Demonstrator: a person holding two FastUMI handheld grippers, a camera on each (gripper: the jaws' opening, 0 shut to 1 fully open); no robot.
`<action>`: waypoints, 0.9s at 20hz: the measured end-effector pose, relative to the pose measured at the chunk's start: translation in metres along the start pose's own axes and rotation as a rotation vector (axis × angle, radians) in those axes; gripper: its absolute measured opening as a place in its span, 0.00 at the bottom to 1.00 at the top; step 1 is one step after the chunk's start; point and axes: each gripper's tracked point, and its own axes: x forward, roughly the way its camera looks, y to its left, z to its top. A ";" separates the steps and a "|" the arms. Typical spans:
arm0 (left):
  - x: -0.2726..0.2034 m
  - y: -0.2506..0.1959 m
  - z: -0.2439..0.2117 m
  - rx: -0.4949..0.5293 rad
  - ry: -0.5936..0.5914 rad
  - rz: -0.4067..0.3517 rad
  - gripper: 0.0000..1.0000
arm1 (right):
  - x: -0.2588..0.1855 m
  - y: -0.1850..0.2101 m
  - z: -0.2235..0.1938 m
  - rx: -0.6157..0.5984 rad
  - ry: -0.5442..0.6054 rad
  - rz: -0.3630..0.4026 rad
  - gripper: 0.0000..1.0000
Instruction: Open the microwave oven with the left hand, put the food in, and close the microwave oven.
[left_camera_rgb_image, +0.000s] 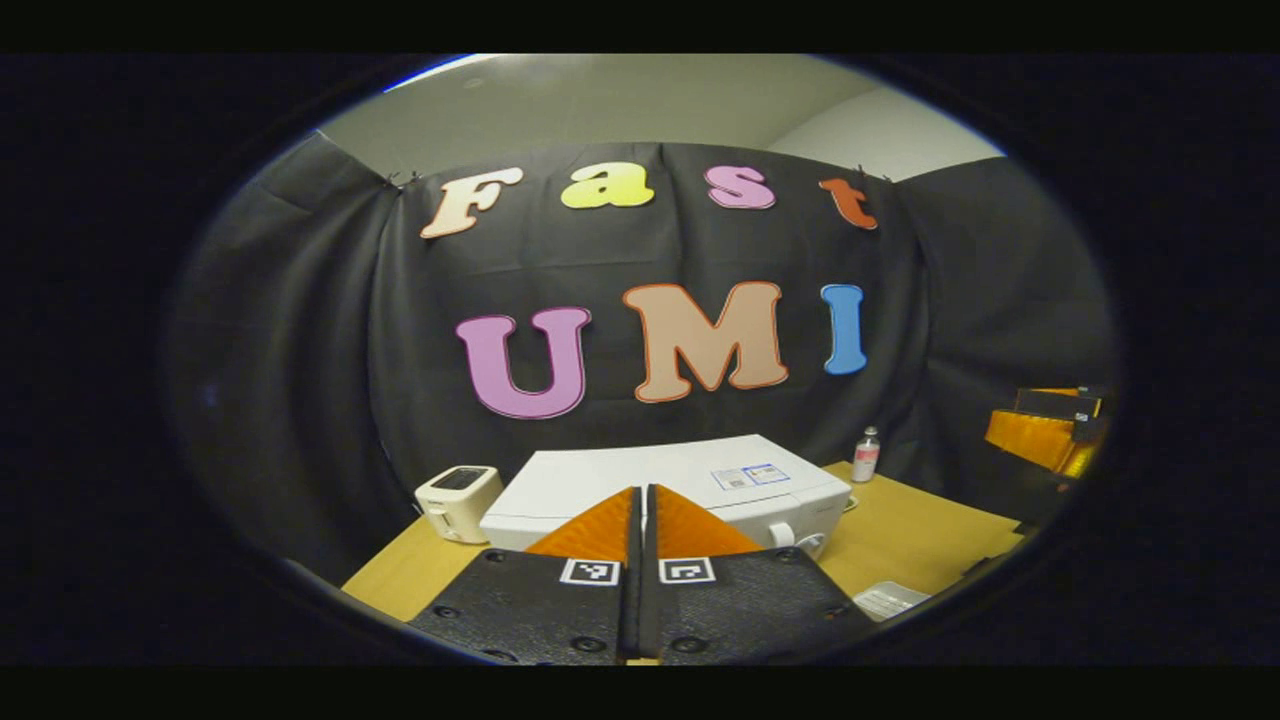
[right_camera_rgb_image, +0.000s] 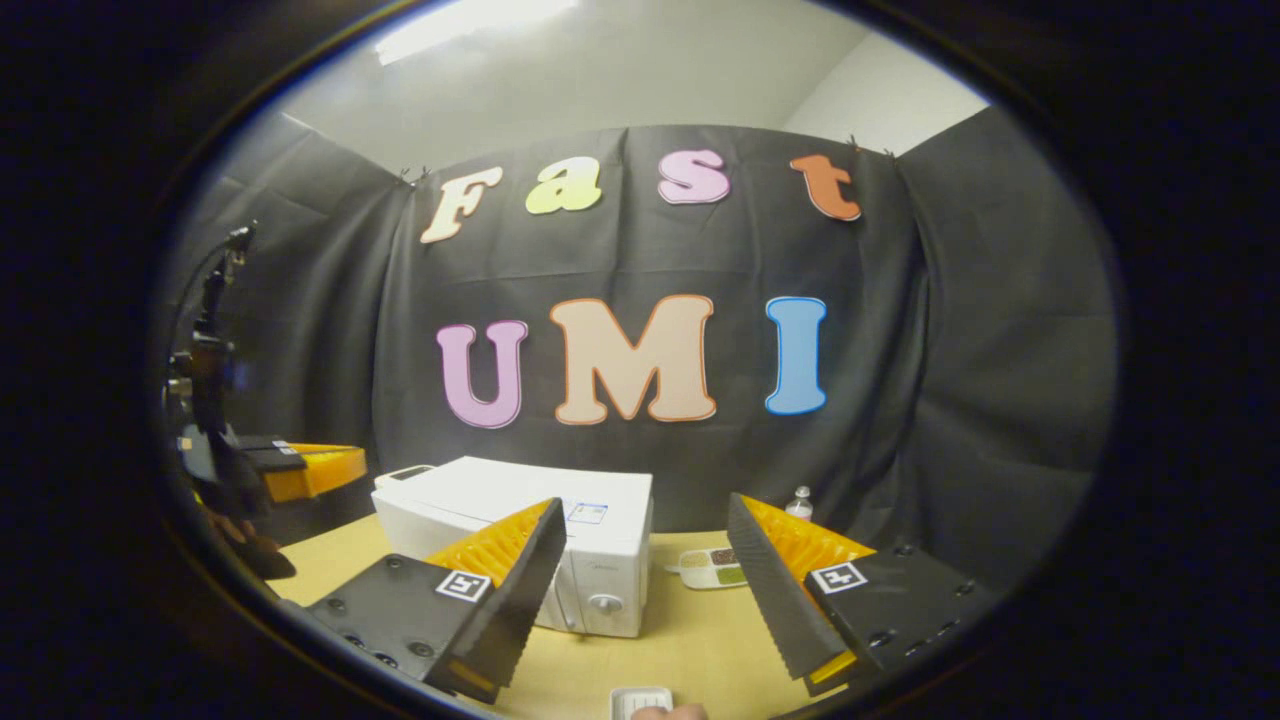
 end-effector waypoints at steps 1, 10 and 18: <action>-0.008 0.005 0.005 0.003 -0.003 0.007 0.00 | -0.002 0.003 0.001 0.001 -0.003 0.003 0.92; -0.063 0.002 0.013 0.005 -0.001 0.010 0.91 | -0.023 0.020 0.009 0.009 -0.004 0.019 0.99; -0.074 0.002 -0.001 -0.045 0.046 0.007 0.98 | -0.030 0.033 0.014 0.012 -0.013 0.023 0.99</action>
